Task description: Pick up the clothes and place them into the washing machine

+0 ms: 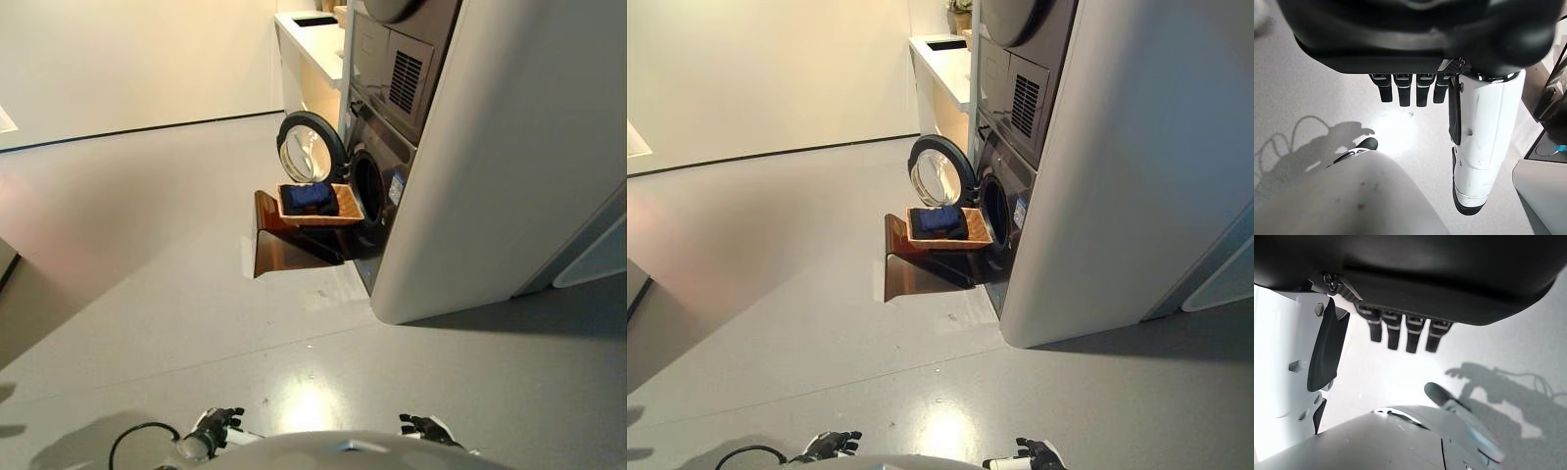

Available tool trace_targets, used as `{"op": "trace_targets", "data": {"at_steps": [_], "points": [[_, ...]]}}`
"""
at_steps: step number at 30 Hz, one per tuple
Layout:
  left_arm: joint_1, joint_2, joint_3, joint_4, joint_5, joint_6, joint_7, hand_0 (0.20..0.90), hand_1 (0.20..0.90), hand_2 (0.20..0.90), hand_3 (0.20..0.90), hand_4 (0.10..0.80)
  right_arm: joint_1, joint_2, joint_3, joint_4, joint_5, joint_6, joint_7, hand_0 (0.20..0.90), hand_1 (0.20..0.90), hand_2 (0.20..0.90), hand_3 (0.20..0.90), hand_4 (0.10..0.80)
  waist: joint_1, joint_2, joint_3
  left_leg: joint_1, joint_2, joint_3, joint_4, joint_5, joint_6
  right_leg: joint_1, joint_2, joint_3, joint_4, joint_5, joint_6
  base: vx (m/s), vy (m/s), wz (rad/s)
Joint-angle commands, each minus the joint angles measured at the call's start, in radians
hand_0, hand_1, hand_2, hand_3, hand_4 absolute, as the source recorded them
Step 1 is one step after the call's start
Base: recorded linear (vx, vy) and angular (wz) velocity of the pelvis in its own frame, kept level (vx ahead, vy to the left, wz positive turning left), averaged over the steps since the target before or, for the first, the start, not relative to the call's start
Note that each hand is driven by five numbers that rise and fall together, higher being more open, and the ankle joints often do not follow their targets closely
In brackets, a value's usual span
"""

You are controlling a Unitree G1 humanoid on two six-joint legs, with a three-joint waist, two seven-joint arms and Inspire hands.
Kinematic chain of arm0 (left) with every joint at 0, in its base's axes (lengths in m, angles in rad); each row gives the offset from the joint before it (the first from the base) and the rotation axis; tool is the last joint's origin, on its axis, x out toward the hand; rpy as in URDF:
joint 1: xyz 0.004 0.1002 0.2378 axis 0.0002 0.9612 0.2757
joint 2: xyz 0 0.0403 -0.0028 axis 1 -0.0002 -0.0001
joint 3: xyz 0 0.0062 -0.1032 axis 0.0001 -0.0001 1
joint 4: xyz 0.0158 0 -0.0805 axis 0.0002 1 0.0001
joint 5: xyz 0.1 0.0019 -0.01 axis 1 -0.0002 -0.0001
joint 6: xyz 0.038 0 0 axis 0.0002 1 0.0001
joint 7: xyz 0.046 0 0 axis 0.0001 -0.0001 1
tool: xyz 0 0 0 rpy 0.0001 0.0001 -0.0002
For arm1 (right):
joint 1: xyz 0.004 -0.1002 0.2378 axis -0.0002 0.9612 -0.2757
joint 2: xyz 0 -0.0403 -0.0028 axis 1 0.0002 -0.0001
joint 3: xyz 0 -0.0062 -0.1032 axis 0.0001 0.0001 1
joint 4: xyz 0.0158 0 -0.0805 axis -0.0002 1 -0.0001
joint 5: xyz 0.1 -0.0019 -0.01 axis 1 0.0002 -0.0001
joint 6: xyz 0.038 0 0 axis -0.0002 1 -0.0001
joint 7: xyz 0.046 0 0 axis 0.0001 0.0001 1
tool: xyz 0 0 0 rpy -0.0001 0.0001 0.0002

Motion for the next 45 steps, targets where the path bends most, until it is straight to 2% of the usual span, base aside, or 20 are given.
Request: {"op": "trace_targets", "data": {"at_steps": [1,24,31,35,36,39,42,45], "points": [[-0.052,-0.02,0.025,0.035,-0.008,-0.028,0.003,0.9,0.9,0.9,0.9,0.8,-0.044,-0.002,0.061,0.061,-0.017,-0.006,0.007,0.9,0.9,0.9,0.9,0.8,0.007,-0.039,-0.003,-0.04,-0.044,-0.07,-0.009,-0.013,-0.048,0.01,0.003,-0.015,-0.005,-0.045,0.041,0.0,0.0,0.0],[-0.047,-0.024,0.035,0.049,-0.01,-0.02,0.002,0.9,0.9,0.9,0.9,0.8,-0.041,-0.004,0.054,0.068,-0.025,-0.003,0.007,0.9,0.9,0.9,0.9,0.8,0.008,-0.04,-0.006,-0.038,-0.046,-0.071,-0.009,-0.018,-0.046,0.011,0.003,-0.015,-0.005,-0.046,0.042,0.0,0.0,0.0],[-0.05,-0.023,0.046,0.051,-0.024,-0.017,0.002,0.9,0.9,0.9,0.9,0.8,-0.048,-0.005,0.051,0.071,-0.02,0.001,0.011,0.9,0.9,0.9,0.9,0.8,0.01,-0.042,0.0,-0.038,-0.051,-0.072,-0.009,-0.021,-0.038,0.009,-0.002,-0.013,-0.005,-0.046,0.044,0.015,0.021,-0.03],[-0.058,-0.02,0.046,0.049,-0.027,-0.016,0.007,0.9,0.9,0.9,0.9,0.8,-0.058,-0.006,0.041,0.067,-0.006,0.002,0.009,0.9,0.9,0.9,0.9,0.8,0.011,-0.047,0.007,-0.044,-0.063,-0.073,-0.007,-0.021,-0.025,0.008,-0.01,-0.01,-0.002,-0.042,0.046,0.018,0.05,-0.03],[-0.07,-0.017,0.044,0.044,-0.031,-0.018,0.013,0.9,0.9,0.9,0.9,0.8,-0.07,-0.008,0.036,0.066,0.007,0.0,0.008,0.9,0.9,0.9,0.9,0.8,0.012,-0.049,0.021,-0.066,-0.067,-0.075,0.02,-0.031,-0.012,-0.019,-0.021,-0.006,0.04,-0.051,0.045,-0.018,0.097,-0.01],[-0.08,-0.013,0.045,0.035,-0.042,-0.019,0.013,0.9,0.9,0.9,0.9,0.8,-0.078,-0.01,0.028,0.065,0.023,-0.003,0.006,0.9,0.9,0.9,0.9,0.8,0.015,-0.049,0.029,-0.09,-0.07,-0.077,0.049,-0.043,-0.002,-0.051,-0.03,-0.003,0.096,-0.067,0.041,-0.009,0.07,-0.06],[-0.101,-0.002,0.048,0.027,-0.051,-0.023,0.013,0.9,0.9,0.9,0.9,0.8,-0.09,-0.018,-0.001,0.067,0.051,-0.008,0.001,0.9,0.9,0.9,0.9,0.8,0.014,-0.048,0.049,-0.106,-0.078,-0.086,0.094,-0.07,0.025,-0.105,-0.041,-0.008,0.239,-0.092,0.05,0.048,0.116,-0.06],[-0.103,0.009,0.063,0.018,-0.069,-0.029,0.009,0.9,0.9,0.9,0.9,0.8,-0.068,-0.022,-0.035,0.078,0.079,-0.017,0.003,0.9,0.9,0.9,0.9,0.8,-0.001,-0.048,0.072,-0.073,-0.093,-0.11,0.11,-0.098,0.051,-0.179,-0.065,0.011,0.45,-0.033,0.059,0.151,0.155,-0.07]]}}
